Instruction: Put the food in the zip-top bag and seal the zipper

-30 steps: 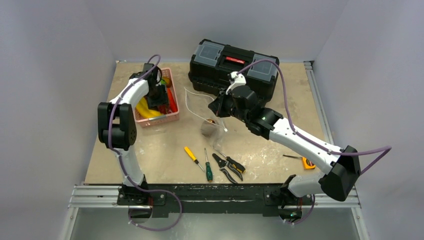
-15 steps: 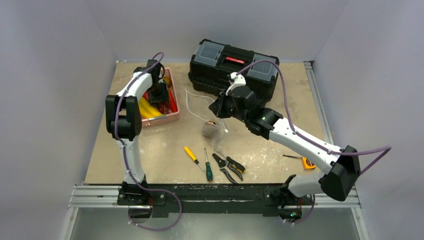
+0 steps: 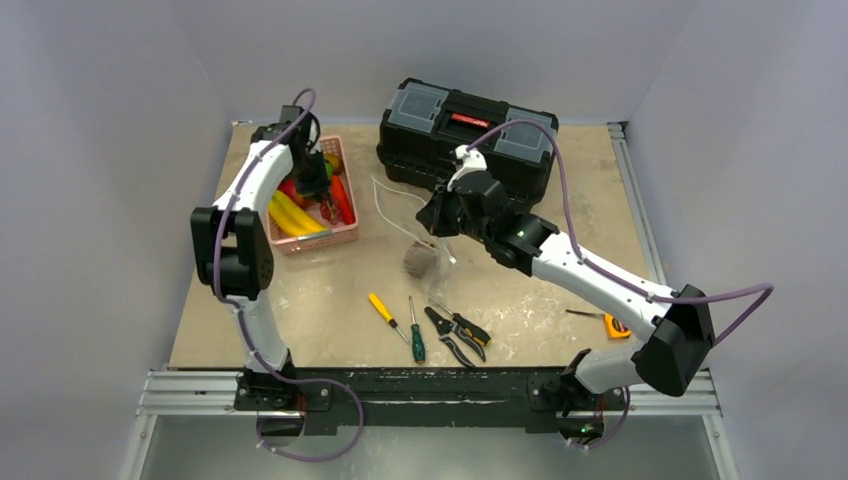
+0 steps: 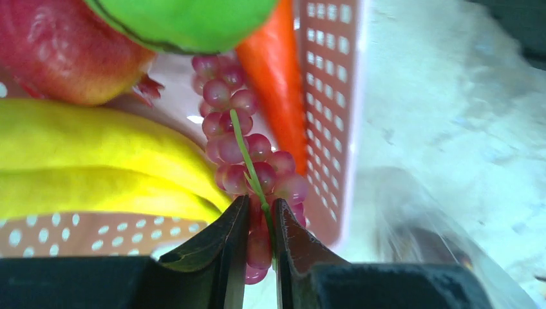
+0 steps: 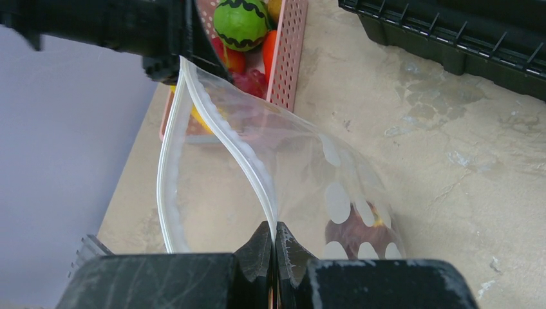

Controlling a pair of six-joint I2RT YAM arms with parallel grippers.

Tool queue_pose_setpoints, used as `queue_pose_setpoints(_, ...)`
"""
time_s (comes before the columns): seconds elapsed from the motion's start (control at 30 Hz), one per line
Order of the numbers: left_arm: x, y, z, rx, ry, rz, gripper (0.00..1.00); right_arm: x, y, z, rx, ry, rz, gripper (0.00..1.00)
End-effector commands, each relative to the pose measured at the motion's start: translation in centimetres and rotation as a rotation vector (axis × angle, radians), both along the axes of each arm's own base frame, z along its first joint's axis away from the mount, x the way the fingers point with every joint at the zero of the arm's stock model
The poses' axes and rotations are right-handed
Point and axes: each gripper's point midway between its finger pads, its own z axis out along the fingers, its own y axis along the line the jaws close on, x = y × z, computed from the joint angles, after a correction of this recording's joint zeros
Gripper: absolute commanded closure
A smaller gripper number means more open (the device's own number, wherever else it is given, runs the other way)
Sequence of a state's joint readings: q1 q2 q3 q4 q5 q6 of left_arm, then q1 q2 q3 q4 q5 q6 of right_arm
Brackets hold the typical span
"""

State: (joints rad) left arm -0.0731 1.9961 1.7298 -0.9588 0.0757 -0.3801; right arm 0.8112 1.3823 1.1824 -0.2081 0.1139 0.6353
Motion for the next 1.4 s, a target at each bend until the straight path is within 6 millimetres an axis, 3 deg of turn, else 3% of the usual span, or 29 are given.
queue_pose_setpoints(0.0,-0.5,-1.5,7.6,-0.1,-0.197,-0.028,1.0,0.8,0.4,2.5,0.027,-0.055,-0.01,1.0)
queue_pose_setpoints(0.2,-2.9,-4.0,12.3,-0.258,-0.366,-0.101,1.0,1.1,0.6,2.8,0.024,-0.058,-0.013,1.0)
queue_pose_setpoints(0.43,-6.4,-9.1,21.1,-0.483,-0.672,-0.349,1.0,1.8,0.5,3.5,0.011,-0.077,-0.032,1.0)
queue_pose_setpoints(0.6,-10.5,-12.4,26.1,-0.594,-0.837,-0.549,1.0,2.0,0.7,3.6,0.011,-0.079,-0.036,1.0)
queue_pose_setpoints(0.77,-14.7,-13.7,29.7,-0.618,-0.975,-0.692,1.0,2.1,0.6,3.6,0.013,-0.081,-0.042,1.0)
queue_pose_setpoints(0.93,-18.3,-15.4,32.0,-0.747,-1.032,-0.849,1.0,2.1,0.6,2.9,0.017,-0.069,-0.045,1.0)
queue_pose_setpoints(1.1,-20.3,-17.2,32.2,-0.814,-1.016,-0.944,1.0,1.9,0.6,2.7,0.023,-0.061,-0.044,1.0)
queue_pose_setpoints(1.2,-19.6,-17.4,31.6,-0.808,-0.999,-0.903,1.0,1.9,0.6,2.8,0.02,-0.061,-0.045,1.0)
queue_pose_setpoints(1.37,-16.4,-17.7,28.9,-0.776,-0.897,-0.794,1.0,1.6,0.5,3.5,0.042,-0.073,-0.036,1.0)
